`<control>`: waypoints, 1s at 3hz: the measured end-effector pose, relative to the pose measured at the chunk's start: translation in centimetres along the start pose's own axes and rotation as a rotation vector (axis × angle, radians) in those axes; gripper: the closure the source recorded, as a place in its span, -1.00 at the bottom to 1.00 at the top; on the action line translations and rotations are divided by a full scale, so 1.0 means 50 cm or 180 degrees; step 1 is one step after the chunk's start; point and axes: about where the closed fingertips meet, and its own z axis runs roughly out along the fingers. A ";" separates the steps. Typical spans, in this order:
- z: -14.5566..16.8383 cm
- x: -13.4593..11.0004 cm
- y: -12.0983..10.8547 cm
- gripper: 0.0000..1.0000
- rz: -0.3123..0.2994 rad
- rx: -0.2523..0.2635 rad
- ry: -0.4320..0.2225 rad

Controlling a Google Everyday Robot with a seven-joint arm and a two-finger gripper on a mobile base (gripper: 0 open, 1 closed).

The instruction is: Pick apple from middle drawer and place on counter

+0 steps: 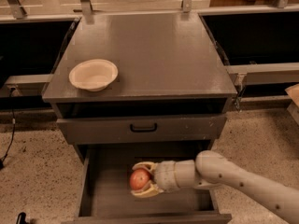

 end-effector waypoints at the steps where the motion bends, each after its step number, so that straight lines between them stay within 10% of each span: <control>1: -0.176 -0.102 -0.023 1.00 -0.0125 0.0245 0.0008; 3: -0.195 -0.168 -0.036 1.00 -0.0316 0.0273 0.0187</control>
Offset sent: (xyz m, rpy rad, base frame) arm 0.0063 -0.0485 0.0714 0.0057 -0.0631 -0.0593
